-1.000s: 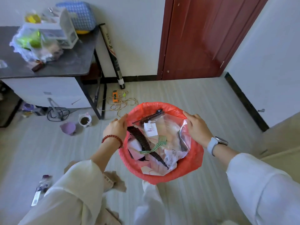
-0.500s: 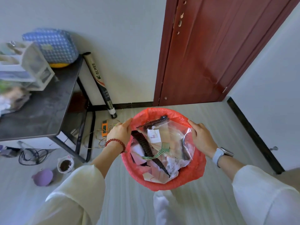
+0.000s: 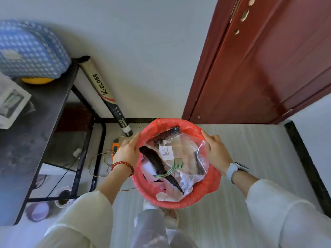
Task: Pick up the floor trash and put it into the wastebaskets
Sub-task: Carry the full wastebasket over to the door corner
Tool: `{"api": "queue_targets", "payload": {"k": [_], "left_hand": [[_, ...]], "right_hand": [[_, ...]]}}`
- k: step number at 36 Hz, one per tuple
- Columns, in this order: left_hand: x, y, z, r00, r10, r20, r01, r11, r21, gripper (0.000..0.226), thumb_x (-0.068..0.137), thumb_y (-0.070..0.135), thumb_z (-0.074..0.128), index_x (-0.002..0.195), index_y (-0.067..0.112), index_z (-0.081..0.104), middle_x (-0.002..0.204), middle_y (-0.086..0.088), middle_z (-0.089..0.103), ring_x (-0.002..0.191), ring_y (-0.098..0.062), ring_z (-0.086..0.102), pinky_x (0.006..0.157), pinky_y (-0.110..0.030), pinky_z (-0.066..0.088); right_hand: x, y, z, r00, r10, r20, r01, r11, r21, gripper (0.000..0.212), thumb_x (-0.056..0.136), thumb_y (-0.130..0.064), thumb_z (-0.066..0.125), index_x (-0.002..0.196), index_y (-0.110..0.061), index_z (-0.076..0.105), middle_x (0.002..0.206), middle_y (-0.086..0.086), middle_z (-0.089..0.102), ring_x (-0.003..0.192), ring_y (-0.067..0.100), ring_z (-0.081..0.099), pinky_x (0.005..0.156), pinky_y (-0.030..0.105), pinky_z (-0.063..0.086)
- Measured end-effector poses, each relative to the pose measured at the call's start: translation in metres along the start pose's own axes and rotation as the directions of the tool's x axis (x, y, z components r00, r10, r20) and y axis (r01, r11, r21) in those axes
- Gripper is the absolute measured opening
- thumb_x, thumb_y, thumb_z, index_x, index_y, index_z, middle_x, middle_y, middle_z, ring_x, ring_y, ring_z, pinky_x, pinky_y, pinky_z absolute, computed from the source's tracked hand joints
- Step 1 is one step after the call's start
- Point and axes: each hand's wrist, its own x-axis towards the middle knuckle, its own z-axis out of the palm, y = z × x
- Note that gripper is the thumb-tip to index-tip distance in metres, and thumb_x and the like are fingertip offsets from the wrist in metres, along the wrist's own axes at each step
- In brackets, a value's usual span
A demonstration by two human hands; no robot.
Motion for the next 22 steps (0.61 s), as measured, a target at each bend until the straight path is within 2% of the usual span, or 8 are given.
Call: {"api": "queue_targets", "payload": {"k": [4, 11, 15, 20, 22], "left_hand": [[0.054, -0.002, 0.006, 0.999, -0.038, 0.027, 0.038, 0.999, 0.003, 0.044, 0.098, 0.023, 0.031, 0.139, 0.04, 0.03, 0.11, -0.009, 0.052, 0.081, -0.026, 0.052, 0.069, -0.036, 0.049], [0.179, -0.019, 0.047, 0.986, -0.1, 0.135, 0.1, 0.995, 0.007, 0.046, 0.096, 0.02, 0.031, 0.139, 0.039, 0.031, 0.115, -0.013, 0.053, 0.097, -0.034, 0.056, 0.081, -0.042, 0.05], [0.249, -0.041, 0.097, 0.977, -0.134, 0.165, 0.136, 0.991, -0.002, 0.056, 0.092, 0.014, 0.035, 0.139, 0.043, 0.027, 0.112, -0.014, 0.052, 0.09, -0.034, 0.059, 0.076, -0.044, 0.052], [0.318, -0.072, 0.163, 0.965, -0.186, 0.184, 0.198, 0.979, -0.048, 0.058, 0.092, 0.01, 0.039, 0.142, 0.037, 0.027, 0.122, -0.018, 0.049, 0.097, -0.036, 0.056, 0.084, -0.041, 0.049], [0.351, -0.091, 0.198, 0.968, -0.182, 0.171, 0.193, 0.98, -0.051, 0.058, 0.091, 0.008, 0.039, 0.143, 0.034, 0.028, 0.111, -0.019, 0.05, 0.087, -0.031, 0.053, 0.078, -0.035, 0.043]], "right_hand": [[0.056, 0.001, 0.012, 1.0, 0.01, 0.027, -0.01, 1.0, 0.003, 0.045, 0.096, -0.006, 0.037, 0.141, -0.017, 0.037, 0.106, 0.017, 0.046, 0.084, 0.034, 0.056, 0.084, 0.04, 0.047], [0.168, 0.021, 0.065, 0.993, 0.074, 0.088, -0.073, 0.997, -0.018, 0.047, 0.096, -0.007, 0.039, 0.142, -0.017, 0.033, 0.105, 0.015, 0.045, 0.083, 0.028, 0.054, 0.083, 0.035, 0.046], [0.237, 0.049, 0.12, 0.988, 0.089, 0.128, -0.087, 0.996, -0.023, 0.05, 0.096, -0.011, 0.04, 0.144, -0.021, 0.029, 0.101, 0.009, 0.042, 0.08, 0.025, 0.053, 0.081, 0.035, 0.048], [0.301, 0.092, 0.192, 0.982, 0.101, 0.157, -0.104, 0.994, 0.012, 0.056, 0.093, -0.007, 0.043, 0.144, -0.024, 0.026, 0.108, 0.013, 0.044, 0.094, 0.027, 0.052, 0.095, 0.035, 0.042], [0.329, 0.117, 0.23, 0.98, 0.09, 0.176, -0.096, 0.995, 0.023, 0.058, 0.093, -0.007, 0.043, 0.145, -0.025, 0.025, 0.106, 0.009, 0.042, 0.094, 0.022, 0.049, 0.098, 0.031, 0.039]]}}
